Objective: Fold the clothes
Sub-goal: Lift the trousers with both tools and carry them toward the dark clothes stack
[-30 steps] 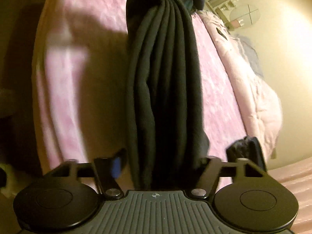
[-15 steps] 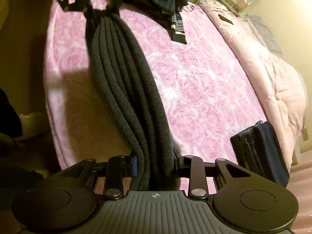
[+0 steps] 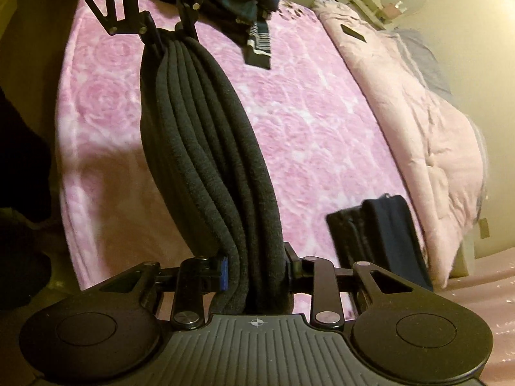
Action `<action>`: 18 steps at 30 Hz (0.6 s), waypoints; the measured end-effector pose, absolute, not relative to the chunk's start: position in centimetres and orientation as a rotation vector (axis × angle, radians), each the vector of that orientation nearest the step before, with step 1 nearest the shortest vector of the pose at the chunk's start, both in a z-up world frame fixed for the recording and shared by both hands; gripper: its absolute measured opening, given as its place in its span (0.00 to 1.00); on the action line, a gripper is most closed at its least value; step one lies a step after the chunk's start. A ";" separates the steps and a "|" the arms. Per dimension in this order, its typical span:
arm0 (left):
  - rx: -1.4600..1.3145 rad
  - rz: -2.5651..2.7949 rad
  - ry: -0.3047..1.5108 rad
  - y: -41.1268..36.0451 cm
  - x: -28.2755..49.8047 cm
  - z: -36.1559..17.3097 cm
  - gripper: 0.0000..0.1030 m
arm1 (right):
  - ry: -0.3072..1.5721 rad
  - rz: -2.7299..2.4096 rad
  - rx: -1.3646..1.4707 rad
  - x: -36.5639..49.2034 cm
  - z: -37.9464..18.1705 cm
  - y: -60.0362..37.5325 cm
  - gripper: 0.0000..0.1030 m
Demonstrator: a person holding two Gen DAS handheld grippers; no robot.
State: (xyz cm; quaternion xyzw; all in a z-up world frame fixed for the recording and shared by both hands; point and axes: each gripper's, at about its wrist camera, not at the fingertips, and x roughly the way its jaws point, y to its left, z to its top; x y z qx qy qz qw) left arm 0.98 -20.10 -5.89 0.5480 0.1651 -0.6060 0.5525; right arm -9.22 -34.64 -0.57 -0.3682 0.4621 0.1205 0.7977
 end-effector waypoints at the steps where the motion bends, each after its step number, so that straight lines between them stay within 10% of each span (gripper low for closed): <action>1: 1.293 -1.440 0.382 -20.5 1.1 -5.8 0.24 | 0.998 0.251 -0.793 -9.1 -0.3 -34.9 0.29; 18: 1.241 -1.614 0.144 -30.2 8.1 -2.8 0.24 | 1.025 0.039 -0.850 -2.6 5.3 -42.7 0.28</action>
